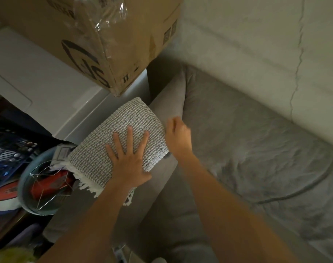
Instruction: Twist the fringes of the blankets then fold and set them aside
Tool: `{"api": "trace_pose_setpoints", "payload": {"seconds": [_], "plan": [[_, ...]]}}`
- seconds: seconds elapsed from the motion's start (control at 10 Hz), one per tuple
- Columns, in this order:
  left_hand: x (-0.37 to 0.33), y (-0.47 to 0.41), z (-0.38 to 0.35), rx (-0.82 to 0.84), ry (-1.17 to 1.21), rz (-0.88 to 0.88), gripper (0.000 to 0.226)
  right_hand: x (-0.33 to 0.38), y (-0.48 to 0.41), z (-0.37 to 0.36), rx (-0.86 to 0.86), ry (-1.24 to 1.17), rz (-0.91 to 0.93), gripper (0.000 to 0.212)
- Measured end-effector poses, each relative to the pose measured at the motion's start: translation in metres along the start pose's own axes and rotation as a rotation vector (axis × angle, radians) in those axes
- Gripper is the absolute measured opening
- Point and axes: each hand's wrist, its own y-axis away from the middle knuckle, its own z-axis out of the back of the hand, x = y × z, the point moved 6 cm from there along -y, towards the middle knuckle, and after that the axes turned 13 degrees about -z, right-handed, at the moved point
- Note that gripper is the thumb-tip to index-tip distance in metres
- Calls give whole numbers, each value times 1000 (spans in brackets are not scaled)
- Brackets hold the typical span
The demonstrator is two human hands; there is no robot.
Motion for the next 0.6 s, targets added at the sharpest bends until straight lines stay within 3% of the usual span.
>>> {"api": "trace_pose_setpoints", "payload": {"seconds": [0.1,0.2,0.3,0.4,0.5,0.6], "plan": [[-5,-6,7,59,52,33,128,8,12,-20,68,318,100,44],[-8,-10,9,82,163,44,79,-4,8,-12,-66,405,-36,38],[-12,-11,13,68,161,52,62,11,20,1,-134,437,97,33],[-19,-8,28,18,229,86,62,27,39,14,-12,458,254,34],[-47,-2,71,-208,450,14,40,34,53,46,32,243,211,27],[-86,8,111,-288,854,-13,28,43,70,92,-50,-85,203,20]]}}
